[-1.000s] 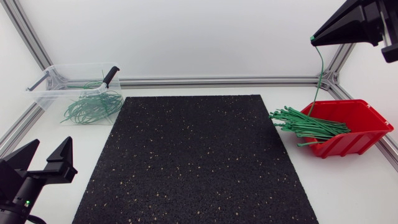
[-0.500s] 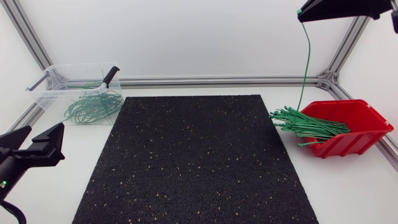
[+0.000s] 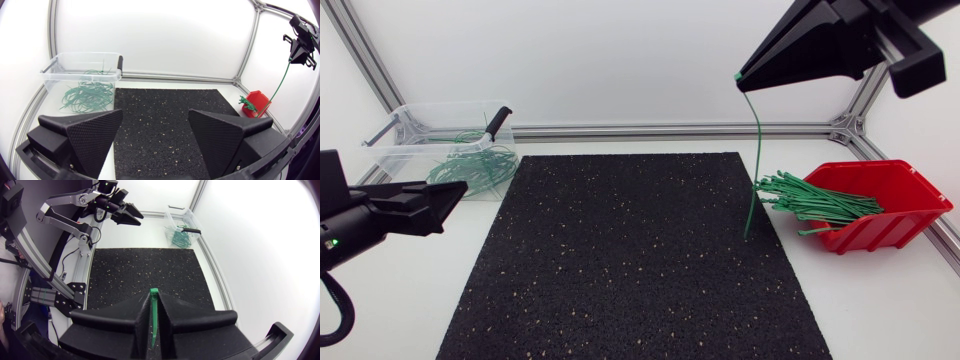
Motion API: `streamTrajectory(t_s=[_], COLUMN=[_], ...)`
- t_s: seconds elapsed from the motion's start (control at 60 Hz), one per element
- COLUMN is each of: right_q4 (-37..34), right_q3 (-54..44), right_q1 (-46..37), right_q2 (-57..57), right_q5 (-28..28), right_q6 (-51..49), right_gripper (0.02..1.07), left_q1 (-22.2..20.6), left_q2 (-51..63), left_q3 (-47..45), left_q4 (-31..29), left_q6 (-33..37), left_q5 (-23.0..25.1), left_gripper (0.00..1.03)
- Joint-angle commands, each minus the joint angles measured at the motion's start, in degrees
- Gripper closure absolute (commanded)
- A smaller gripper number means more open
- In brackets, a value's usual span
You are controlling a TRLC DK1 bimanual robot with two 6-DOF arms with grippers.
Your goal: Take a green cable tie from the red box, thread the tail through the head to close it, then place it in the transparent bin on the left.
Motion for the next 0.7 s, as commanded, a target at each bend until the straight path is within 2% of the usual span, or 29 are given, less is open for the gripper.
streamTrajectory(t_s=[0.0, 0.15, 0.25, 0.333, 0.517, 0.683], right_q4=[-0.59, -2.96, -11.48, -13.07, -17.02, -17.9], right_q3=[-1.1, -0.66, 1.01, -0.13, -1.19, -1.01], right_q1=[0.77, 0.69, -1.16, -1.51, -1.69, 0.42], right_q2=[1.96, 5.03, 8.2, 9.08, 11.98, 13.91], right_q5=[-1.74, -7.1, -13.61, -15.45, -20.46, -22.48], right_q6=[0.88, -1.32, -10.63, -14.59, -21.0, -23.11], right_gripper=[1.01, 1.01, 1.01, 1.01, 1.01, 1.01], left_q1=[-0.88, -2.64, -3.08, -3.26, -5.89, -8.53], left_q2=[2.92, 5.38, 6.17, 7.58, 10.57, 12.15], left_q3=[2.9, 4.4, 4.84, 5.28, 5.63, 6.07], left_q4=[-0.28, -0.37, -0.46, -0.19, 1.04, 2.09], left_q6=[-1.49, -1.31, -1.05, -0.7, -0.17, 0.01], left_q5=[1.6, 6.34, 9.68, 12.14, 13.99, 15.22], left_gripper=[0.12, 0.12, 0.12, 0.12, 0.12, 0.12])
